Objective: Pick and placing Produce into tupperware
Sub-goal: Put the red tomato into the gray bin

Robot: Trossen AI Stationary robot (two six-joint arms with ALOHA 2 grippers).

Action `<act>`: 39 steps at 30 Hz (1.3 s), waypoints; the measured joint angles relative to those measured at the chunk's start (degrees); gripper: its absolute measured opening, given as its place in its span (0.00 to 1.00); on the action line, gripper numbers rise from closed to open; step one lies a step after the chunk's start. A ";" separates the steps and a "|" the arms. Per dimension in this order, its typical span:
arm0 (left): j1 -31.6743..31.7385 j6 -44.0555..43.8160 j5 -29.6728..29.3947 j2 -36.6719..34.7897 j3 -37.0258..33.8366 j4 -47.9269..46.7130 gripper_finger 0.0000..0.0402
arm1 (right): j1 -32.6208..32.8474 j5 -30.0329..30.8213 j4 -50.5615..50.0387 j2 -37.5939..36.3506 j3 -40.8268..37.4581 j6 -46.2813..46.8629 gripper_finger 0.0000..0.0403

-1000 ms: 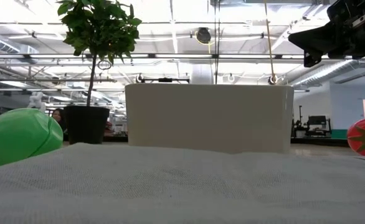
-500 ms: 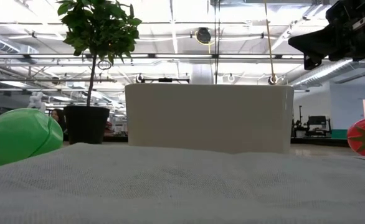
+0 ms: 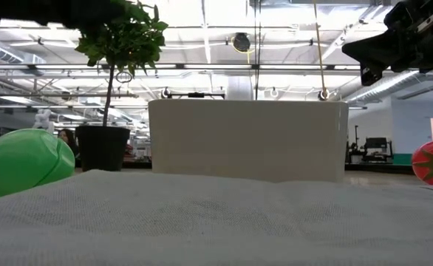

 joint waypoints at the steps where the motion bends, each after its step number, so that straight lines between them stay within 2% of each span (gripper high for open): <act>1: 0.05 -0.01 0.00 -0.93 -1.40 0.70 0.00 | 0.00 0.00 0.00 -0.01 0.00 0.04 0.00; 5: 0.11 -0.55 0.56 -3.68 -5.57 0.84 0.00 | 0.00 0.00 0.05 0.01 0.00 0.20 0.00; 10: 0.10 0.04 4.89 -5.05 -8.52 -0.49 0.00 | 0.00 0.00 1.06 -0.02 0.00 0.71 0.00; 23: 0.11 -0.80 4.59 -5.02 -10.61 -0.53 0.01 | 0.00 -0.57 6.65 0.58 0.00 -2.49 0.00; 30: 0.10 0.17 4.57 -4.99 -10.61 -0.52 0.05 | 0.02 -1.95 7.23 5.63 3.02 -1.68 0.00; 39: 0.11 0.28 4.53 -4.99 -10.61 0.83 0.00 | 0.02 -1.99 4.75 14.07 11.36 -2.12 0.00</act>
